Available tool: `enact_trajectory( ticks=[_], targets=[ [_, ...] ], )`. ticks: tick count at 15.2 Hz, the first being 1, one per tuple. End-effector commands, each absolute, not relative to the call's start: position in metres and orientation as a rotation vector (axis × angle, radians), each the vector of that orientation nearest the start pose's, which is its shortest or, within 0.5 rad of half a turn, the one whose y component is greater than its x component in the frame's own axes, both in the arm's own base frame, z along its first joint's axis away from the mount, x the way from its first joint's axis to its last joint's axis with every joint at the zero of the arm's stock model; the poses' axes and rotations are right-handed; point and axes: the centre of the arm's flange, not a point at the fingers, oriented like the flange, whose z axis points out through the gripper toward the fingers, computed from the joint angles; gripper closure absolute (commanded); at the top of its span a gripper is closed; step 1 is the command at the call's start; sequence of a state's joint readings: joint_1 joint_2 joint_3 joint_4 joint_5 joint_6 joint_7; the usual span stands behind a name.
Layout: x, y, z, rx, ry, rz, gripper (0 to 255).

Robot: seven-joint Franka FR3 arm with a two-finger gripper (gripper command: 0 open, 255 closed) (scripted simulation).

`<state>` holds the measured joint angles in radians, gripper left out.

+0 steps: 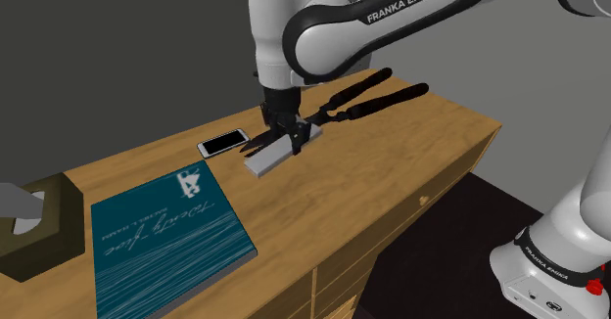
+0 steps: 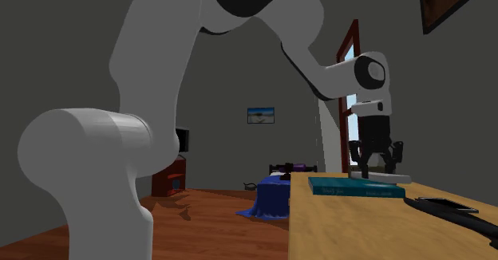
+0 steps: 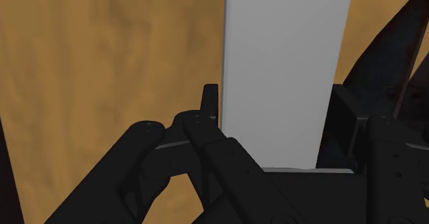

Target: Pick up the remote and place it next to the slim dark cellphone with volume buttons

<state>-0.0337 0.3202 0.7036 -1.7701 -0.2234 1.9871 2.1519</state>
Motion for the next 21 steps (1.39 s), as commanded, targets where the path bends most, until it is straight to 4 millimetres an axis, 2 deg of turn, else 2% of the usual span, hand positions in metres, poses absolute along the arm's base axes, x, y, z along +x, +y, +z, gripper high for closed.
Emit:
enact_trajectory(
  ticks=[1, 13, 20, 21],
  targets=[
    [0.518, 0.353, 0.406, -2.405, 2.051, 0.008, 255],
    [0.518, 0.353, 0.344, -2.405, 2.051, 0.008, 255],
    [0.518, 0.353, 0.344, -2.405, 2.051, 0.008, 255],
    [0.518, 0.353, 0.344, -2.405, 2.051, 0.008, 0]
  ],
)
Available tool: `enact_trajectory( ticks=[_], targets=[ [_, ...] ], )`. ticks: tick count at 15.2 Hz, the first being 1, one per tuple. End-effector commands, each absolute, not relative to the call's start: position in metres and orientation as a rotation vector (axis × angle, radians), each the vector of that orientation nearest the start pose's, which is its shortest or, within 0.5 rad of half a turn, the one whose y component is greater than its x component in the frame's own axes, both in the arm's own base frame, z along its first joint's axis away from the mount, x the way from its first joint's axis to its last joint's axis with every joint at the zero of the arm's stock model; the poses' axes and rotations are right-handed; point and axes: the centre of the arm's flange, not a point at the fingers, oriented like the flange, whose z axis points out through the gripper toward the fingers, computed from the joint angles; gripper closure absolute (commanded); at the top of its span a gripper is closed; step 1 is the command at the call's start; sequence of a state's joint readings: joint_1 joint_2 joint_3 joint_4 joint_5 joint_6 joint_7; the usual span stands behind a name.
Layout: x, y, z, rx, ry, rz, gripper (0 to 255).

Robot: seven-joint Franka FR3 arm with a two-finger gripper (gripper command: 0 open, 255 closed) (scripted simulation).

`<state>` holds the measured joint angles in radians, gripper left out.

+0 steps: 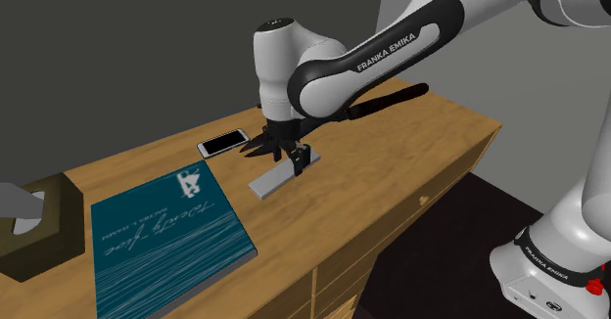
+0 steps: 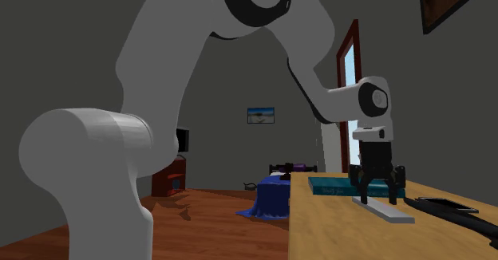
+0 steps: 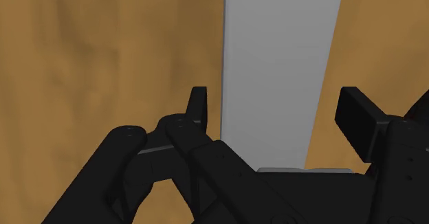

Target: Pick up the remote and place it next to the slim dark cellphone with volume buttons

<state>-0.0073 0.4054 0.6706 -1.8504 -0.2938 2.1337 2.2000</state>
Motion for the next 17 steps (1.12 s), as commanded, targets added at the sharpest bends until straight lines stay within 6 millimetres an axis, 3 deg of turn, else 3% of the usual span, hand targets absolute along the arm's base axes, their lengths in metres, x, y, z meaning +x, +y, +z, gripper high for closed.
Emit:
enact_trajectory(
  ticks=[1, 5, 9, 17],
  targets=[
    [0.518, 0.353, 0.344, -2.405, 2.051, 0.008, 0],
    [0.518, 0.353, 0.344, -2.405, 2.051, 0.008, 0],
    [0.519, 0.353, 0.394, -2.405, 2.051, 0.008, 0],
    [0.519, 0.353, 0.394, -2.405, 2.051, 0.008, 0]
  ],
)
